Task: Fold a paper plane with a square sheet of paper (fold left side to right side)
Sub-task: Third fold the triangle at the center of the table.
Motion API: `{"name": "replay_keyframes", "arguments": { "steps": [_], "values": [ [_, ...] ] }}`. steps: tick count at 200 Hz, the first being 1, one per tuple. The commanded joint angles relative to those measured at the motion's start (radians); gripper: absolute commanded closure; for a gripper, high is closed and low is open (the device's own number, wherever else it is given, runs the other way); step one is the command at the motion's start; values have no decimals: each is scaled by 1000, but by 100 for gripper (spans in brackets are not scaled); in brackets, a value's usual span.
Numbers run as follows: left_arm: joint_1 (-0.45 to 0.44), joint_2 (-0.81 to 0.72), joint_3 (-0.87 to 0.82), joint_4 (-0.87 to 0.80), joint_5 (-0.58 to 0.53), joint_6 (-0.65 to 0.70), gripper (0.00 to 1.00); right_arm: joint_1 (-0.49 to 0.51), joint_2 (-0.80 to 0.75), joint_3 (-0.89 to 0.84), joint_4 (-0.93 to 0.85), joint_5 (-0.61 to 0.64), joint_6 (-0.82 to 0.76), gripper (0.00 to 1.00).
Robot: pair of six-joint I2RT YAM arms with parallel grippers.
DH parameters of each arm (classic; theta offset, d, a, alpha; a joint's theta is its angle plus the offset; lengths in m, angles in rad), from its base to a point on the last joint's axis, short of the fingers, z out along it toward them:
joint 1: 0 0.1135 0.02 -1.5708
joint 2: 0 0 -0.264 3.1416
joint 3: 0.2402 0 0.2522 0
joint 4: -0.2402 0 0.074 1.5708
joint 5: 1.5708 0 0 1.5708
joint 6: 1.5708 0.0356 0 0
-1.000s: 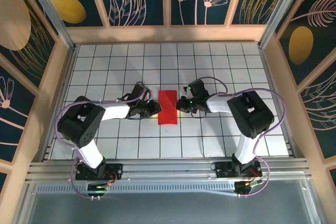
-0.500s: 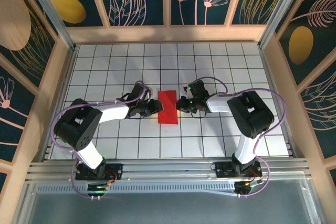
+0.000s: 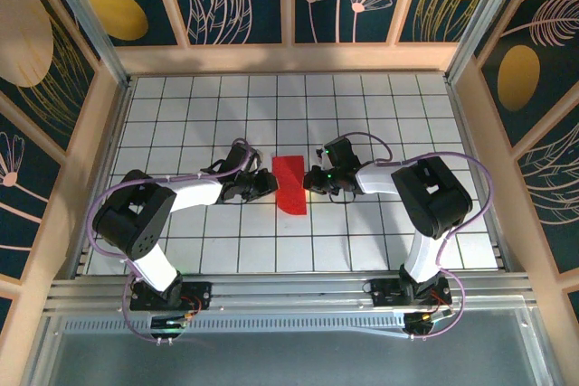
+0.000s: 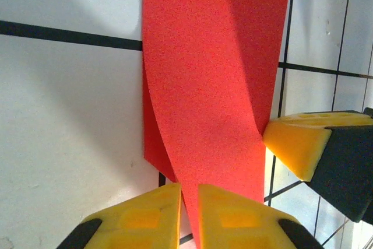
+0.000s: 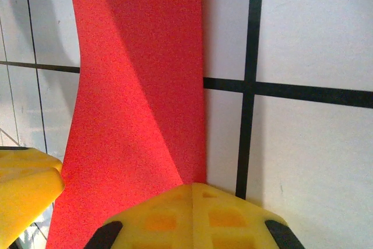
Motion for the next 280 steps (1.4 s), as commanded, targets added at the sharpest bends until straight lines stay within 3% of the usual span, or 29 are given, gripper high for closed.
{"name": "replay_keyframes", "arguments": {
  "steps": [1,41,100,133,167,205,255,280],
  "values": [
    [-3,-29,12,-27,-11,6,90,8,3,-10,-69,53,-28,100],
    [-3,-48,-5,-19,6,-30,100,1,-53,23,-83,91,-77,100],
    [-5,-84,-46,56,54,-134,100,6,-303,-63,-74,273,-235,54],
    [-9,-77,-39,62,67,-164,100,80,-474,-208,7,320,-294,41],
    [-13,-77,-42,63,55,-218,100,293,-533,-262,-6,538,-386,35],
    [-23,-72,-44,69,49,-250,100,528,-454,-258,3,784,-463,27],
    [-28,-74,-44,63,44,-252,100,608,-284,-187,34,885,-525,25],
    [-29,-74,-44,60,41,-249,100,608,-236,-138,56,903,-552,32]
  ]
}}
